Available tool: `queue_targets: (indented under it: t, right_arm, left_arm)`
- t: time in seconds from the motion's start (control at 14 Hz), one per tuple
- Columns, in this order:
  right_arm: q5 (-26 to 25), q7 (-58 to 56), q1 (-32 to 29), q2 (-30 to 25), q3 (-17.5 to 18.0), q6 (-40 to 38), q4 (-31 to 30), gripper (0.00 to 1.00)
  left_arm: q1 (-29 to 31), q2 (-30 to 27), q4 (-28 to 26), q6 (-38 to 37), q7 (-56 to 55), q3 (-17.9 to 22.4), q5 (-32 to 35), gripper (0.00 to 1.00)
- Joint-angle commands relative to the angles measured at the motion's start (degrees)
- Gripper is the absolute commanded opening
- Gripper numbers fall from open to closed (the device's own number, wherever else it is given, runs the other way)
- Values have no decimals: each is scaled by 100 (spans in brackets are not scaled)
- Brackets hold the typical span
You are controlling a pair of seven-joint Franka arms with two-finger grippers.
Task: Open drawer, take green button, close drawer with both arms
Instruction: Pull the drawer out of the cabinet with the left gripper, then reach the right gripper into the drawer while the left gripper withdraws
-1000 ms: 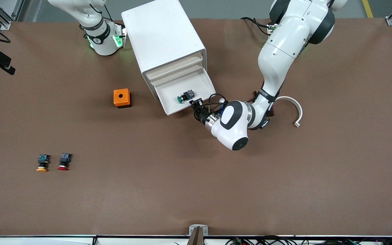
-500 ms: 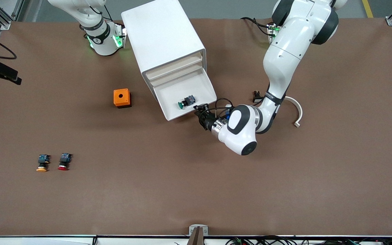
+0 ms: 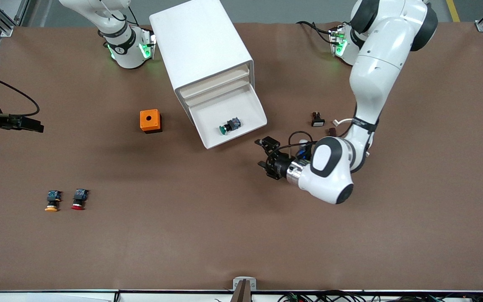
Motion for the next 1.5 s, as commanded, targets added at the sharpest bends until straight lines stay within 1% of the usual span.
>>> queue_targets:
  t: [0.0,0.07,0.21,0.29,0.43,0.5,0.57,0.64,0.71,0.86,1.07,1.21,1.29,1.43]
  right_arm:
    - [25,1406,486,-136,80,-235,95,100]
    - [60,1986,680,-162,80,-227,17,100]
    - [506,3216,1119,-224,72,-192,-89,100]
    - [639,3788,1304,-224,80,-148,-107,100]
    - [675,4642,1804,-346,80,245,-430,100]
    - [675,5212,2198,-391,80,552,-632,100]
    - [675,5687,2507,-356,72,747,-669,100]
    - [675,6214,2806,-339,71,984,-739,100]
    - [667,6733,3148,-330,71,1273,-879,100]
    - [667,7700,3694,-181,71,1810,-1064,100]
    - [614,8888,4380,275,71,2364,-1065,100]
    - [588,9565,4767,609,63,2663,-1065,100]
    - [579,9829,4908,776,63,2795,-1074,100]
    - [552,10199,5032,1032,63,3042,-1065,100]
  left_arm:
    - [292,-294,-74,-76,222,8,93,99]
    - [398,-399,-74,-85,493,17,93,99]
    - [565,-627,-83,-103,925,17,111,99]
    - [609,-716,-83,-103,1031,17,241,99]
    - [601,-926,-83,-112,1050,17,907,99]
    - [549,-1154,-92,-112,1050,9,1624,99]
    - [513,-1243,-100,-112,1058,-52,2214,99]
    - [487,-1270,-100,-112,1059,-70,2603,99]
    - [478,-1270,-100,-112,1059,-158,2807,99]
    - [504,-1270,-100,-103,1076,-264,2818,99]
    - [583,-1428,-109,-103,1137,-229,2853,99]
    - [575,-1595,-109,-103,1644,-229,3141,99]
    - [592,-1630,-109,-103,1917,-238,3186,99]
    - [706,-1692,-109,-103,2025,-255,3213,99]
